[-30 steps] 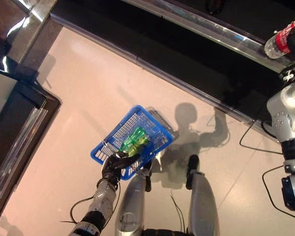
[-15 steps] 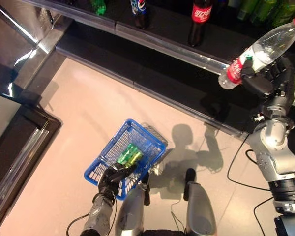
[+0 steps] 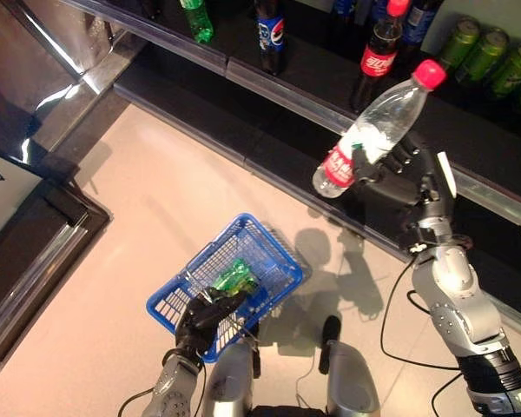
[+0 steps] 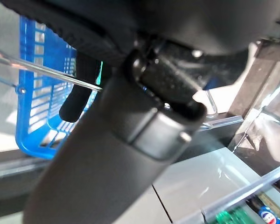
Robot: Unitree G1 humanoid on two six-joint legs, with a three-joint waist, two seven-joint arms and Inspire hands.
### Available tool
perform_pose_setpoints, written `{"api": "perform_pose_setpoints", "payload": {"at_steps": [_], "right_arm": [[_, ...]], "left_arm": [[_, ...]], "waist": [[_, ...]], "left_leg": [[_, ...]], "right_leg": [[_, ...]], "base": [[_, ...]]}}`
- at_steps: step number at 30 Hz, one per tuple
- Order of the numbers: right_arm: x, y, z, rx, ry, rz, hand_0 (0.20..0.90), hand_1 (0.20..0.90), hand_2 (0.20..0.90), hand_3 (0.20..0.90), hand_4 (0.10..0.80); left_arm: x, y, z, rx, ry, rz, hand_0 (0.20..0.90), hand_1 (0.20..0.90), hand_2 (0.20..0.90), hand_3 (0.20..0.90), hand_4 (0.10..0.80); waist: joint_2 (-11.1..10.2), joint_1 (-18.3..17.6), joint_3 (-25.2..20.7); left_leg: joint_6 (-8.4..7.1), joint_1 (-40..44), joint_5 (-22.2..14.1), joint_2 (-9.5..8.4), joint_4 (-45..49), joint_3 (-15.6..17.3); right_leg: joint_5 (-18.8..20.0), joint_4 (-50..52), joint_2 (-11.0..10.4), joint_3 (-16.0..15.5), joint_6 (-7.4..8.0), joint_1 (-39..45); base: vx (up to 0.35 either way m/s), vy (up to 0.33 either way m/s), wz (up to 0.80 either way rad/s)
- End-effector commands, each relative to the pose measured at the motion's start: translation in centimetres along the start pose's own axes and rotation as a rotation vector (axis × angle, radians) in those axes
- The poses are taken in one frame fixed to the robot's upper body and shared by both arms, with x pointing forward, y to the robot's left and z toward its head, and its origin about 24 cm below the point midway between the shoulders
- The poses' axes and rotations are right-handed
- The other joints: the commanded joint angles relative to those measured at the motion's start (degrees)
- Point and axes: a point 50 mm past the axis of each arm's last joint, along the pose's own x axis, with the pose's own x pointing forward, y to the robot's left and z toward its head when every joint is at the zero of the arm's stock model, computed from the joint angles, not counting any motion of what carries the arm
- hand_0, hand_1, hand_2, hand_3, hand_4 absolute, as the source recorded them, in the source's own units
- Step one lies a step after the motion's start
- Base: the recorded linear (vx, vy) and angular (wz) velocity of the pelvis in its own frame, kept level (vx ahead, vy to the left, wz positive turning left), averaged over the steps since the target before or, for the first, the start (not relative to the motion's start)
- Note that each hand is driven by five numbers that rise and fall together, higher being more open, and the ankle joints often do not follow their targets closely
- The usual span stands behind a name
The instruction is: Pick up the drink and place into the basket.
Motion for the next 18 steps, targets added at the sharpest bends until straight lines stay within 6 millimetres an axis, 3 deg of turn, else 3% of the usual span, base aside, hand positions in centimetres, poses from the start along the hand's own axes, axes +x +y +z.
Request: {"api": "perform_pose_setpoints", "payload": {"at_steps": [1, 8, 13, 18], "right_arm": [[0.0, 4.1, 7.1, 0.098, -0.375, 0.218, 0.3, 0.3, 0.3, 0.2, 0.1], [0.1, 5.7, 4.5, 0.046, -0.279, 0.188, 0.3, 0.3, 0.3, 0.2, 0.1], [0.2, 7.1, 2.2, 0.057, -0.172, 0.198, 0.3, 0.3, 0.3, 0.2, 0.1], [0.2, 8.6, -0.4, -0.047, -0.084, 0.221, 0.3, 0.3, 0.3, 0.2, 0.1]], "left_arm": [[-1.3, -5.5, 9.3, 0.078, -0.397, -0.434, 0.3, 0.3, 0.3, 0.2, 0.1], [-2.6, -10.6, 11.7, -0.013, -0.432, -0.682, 0.3, 0.3, 0.3, 0.2, 0.1], [-3.8, -13.5, 13.0, -0.076, -0.44, -0.878, 0.3, 0.3, 0.3, 0.2, 0.1], [-4.8, -15.9, 13.5, -0.094, -0.437, -1.049, 0.3, 0.3, 0.3, 0.2, 0.1]], "waist": [[-2.58, 1.15, -11.38], [-2.6, 3.39, -11.82], [-2.61, 4.76, -12.05], [-2.55, 5.81, -12.52]], "left_leg": [[-0.14, 0.48, -2.19, -0.41, 3.76, -2.31], [-0.07, 1.31, -1.55, -0.7, 2.1, -4.25], [-0.05, 1.82, -1.32, -0.83, 1.44, -5.29], [-0.11, 2.06, -1.51, -1.09, 1.66, -6.22]], "right_leg": [[-0.64, -2.05, 1.84, -0.04, -2.42, 4.63], [0.15, -3.93, 1.31, -2.16, -1.6, 6.54], [0.39, -4.36, 0.94, -3.55, -1.18, 7.38], [0.12, -4.23, 0.36, -4.54, -1.11, 8.13]], "base": [[-0.01, -0.004, 0.21], [-0.002, -0.022, 0.21], [0.01, -0.025, 0.17], [0.027, -0.007, 0.13]]}}
